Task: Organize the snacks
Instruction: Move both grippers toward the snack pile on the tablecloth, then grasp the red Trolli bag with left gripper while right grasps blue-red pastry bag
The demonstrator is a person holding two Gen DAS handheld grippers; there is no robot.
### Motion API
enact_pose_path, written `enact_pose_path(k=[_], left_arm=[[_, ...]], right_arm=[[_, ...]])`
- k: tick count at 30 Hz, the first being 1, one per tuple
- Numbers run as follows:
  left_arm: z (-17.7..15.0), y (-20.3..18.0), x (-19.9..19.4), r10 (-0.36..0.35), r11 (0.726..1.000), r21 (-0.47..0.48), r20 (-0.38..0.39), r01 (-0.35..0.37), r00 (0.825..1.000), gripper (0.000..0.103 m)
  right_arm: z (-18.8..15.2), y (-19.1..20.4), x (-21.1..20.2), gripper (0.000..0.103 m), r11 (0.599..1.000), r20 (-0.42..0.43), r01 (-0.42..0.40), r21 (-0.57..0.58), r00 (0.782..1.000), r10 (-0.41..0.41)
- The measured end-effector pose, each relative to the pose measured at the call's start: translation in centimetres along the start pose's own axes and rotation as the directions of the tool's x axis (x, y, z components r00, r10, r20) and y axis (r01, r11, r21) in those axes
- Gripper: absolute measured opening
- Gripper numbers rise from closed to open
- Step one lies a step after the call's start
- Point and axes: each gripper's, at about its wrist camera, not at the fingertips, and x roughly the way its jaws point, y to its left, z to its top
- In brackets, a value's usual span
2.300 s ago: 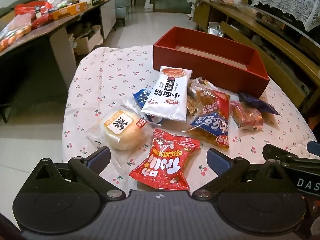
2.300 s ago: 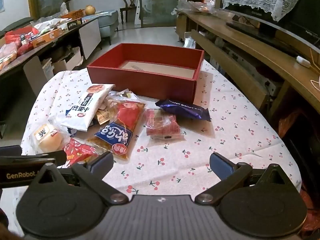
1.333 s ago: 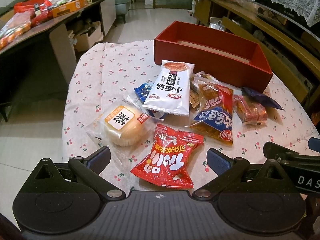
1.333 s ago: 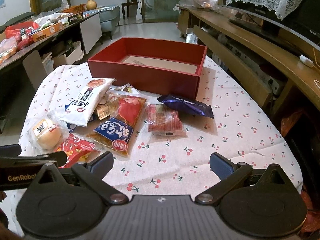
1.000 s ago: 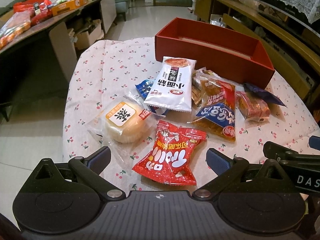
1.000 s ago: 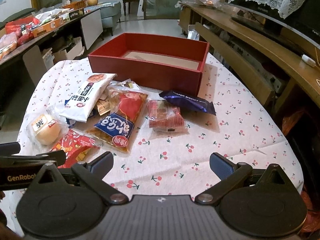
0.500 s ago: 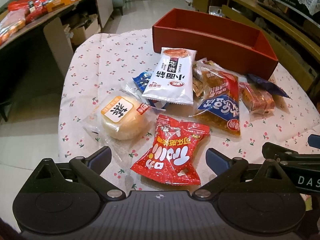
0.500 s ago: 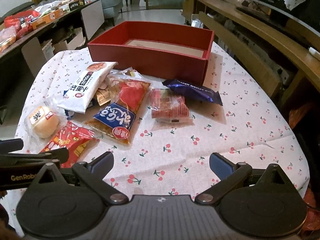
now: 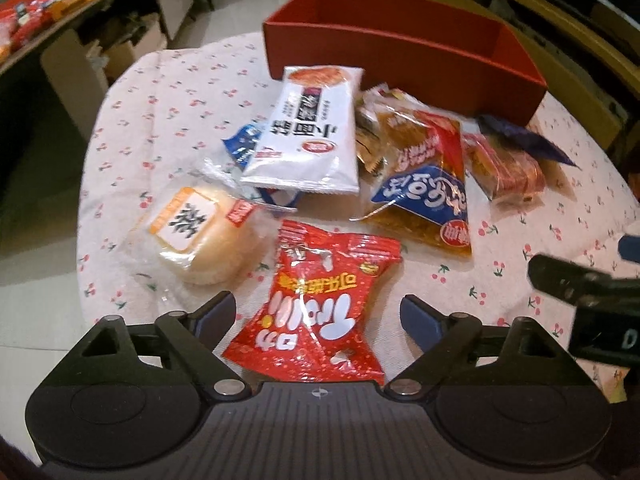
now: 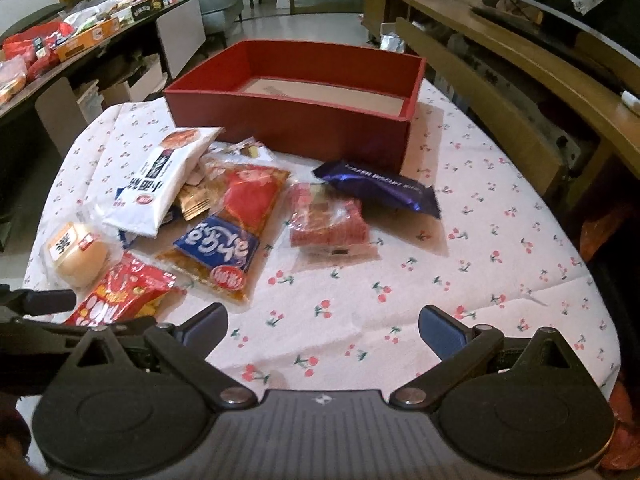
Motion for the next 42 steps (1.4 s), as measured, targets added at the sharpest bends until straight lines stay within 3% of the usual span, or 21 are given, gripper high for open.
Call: enact_pose_path(k=[4, 10, 13, 16, 21, 27, 29, 33, 34, 38, 42], left_arm=[[0.3, 0.0, 1.1, -0.032, 0.999, -0.017, -0.057, 0.032, 0.998, 0.082], [0.9, -0.2, 1.5, -0.028, 1.0, -0.017, -0.069, 0.027, 0.997, 0.08], [0.9, -0.2, 1.1, -0.027, 1.0, -0.002, -0.049, 0.027, 0.998, 0.063], [0.8, 0.4, 0.7, -0.061, 0.998, -0.036, -0.046, 0.059, 0.997, 0.061], [0.6, 1.2, 0.4, -0.091, 0.994, -0.06, -0.044, 0.088, 0.995, 0.06], [0.4, 1.3, 0.4, -0.108, 0.993, -0.055, -0.038, 0.105, 0.993, 0.061], [0.3, 1.5, 0.4, -0.117, 0.992, -0.061, -0.038, 0.114, 0.992, 0.062], [0.4, 1.8, 0.5, -0.135, 0.988, -0.074, -0.033, 0.132, 0.99, 0.064], [0.3, 1.8, 0.5, -0.137, 0.988, -0.071, -0.032, 0.134, 0.99, 0.064], [0.3, 1.9, 0.4, -0.14, 0.988, -0.069, -0.034, 0.138, 0.989, 0.063], [0.1, 1.9, 0.2, -0.137, 0.989, -0.067, -0.038, 0.135, 0.99, 0.061]], right_arm=[[0.3, -0.7, 0.5, 0.103, 1.0, -0.026, -0.016, 0.019, 1.0, 0.016], [1.7, -1.2, 1.1, 0.103, 0.997, -0.06, -0.058, 0.058, 0.996, 0.062], [3.2, -0.4, 1.4, 0.103, 0.991, -0.059, -0.106, 0.077, 0.992, 0.11], [4.7, 1.0, 2.7, 0.103, 0.988, -0.079, -0.13, 0.081, 0.987, 0.137], [6.4, 2.8, 5.9, 0.087, 0.978, -0.154, -0.169, 0.12, 0.97, 0.187], [7.2, 5.5, 9.1, 0.087, 0.984, -0.211, -0.155, 0.084, 0.963, 0.17], [7.3, 6.5, 9.8, 0.103, 0.988, -0.213, -0.148, 0.054, 0.965, 0.156], [7.6, 7.6, 10.5, 0.103, 0.992, -0.194, -0.127, 0.002, 0.973, 0.125], [7.5, 7.6, 10.4, 0.1, 0.992, -0.181, -0.124, -0.014, 0.976, 0.119], [7.4, 6.3, 9.3, 0.061, 0.982, -0.175, -0.186, -0.019, 0.968, 0.18], [6.6, 4.2, 8.1, 0.056, 0.977, -0.211, -0.21, -0.017, 0.956, 0.202]])
